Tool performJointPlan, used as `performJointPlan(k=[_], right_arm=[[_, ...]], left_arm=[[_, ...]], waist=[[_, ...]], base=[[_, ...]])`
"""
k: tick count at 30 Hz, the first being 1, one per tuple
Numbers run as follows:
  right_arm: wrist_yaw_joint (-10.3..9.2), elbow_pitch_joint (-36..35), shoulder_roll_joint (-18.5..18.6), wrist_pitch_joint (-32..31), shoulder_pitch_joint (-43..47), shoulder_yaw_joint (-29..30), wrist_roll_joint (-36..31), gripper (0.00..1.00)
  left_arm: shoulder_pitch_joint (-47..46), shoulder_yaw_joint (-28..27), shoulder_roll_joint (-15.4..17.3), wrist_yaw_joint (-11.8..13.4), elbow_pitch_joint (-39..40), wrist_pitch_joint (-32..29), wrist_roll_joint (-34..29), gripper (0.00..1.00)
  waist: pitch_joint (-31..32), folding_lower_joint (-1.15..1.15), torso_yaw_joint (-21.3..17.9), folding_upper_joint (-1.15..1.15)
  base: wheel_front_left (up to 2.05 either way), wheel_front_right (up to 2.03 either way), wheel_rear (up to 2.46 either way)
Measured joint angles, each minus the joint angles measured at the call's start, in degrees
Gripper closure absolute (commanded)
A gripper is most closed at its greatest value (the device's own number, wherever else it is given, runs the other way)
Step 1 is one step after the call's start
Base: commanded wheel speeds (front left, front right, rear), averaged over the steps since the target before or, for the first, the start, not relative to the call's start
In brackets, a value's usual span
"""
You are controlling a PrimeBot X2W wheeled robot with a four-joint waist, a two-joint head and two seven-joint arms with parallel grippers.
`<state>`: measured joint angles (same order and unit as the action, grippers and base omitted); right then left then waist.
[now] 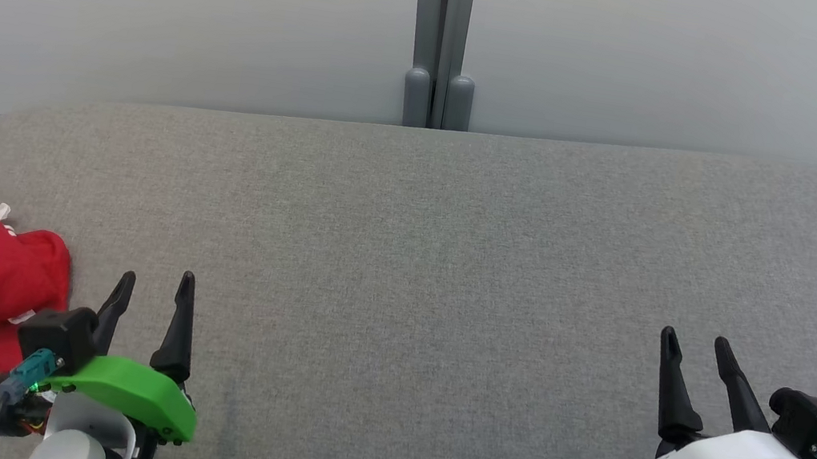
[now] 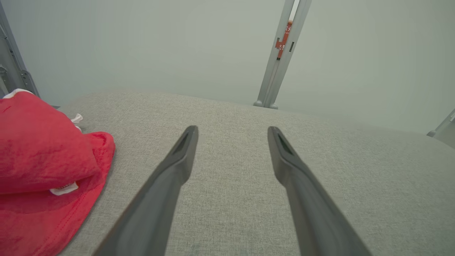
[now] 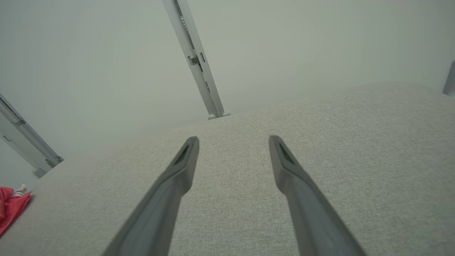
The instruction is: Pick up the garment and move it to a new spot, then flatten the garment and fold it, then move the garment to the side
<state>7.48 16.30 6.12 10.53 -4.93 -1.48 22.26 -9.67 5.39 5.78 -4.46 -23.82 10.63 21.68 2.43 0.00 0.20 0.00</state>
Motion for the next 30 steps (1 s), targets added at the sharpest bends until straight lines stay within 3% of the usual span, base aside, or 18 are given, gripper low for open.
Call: performJointPlan(k=[30], right_arm=[[0.01,1.24,-0.81,3.44,0.98,0.96,-9.44,0.0]], left_arm=[[-1.27,-0.58,-0.25,-0.34,-4.67,3.38,-10.51,0.0]], waist=[[0.79,0.0,0.06,0.0]], base=[[0.0,0.0,0.0]])
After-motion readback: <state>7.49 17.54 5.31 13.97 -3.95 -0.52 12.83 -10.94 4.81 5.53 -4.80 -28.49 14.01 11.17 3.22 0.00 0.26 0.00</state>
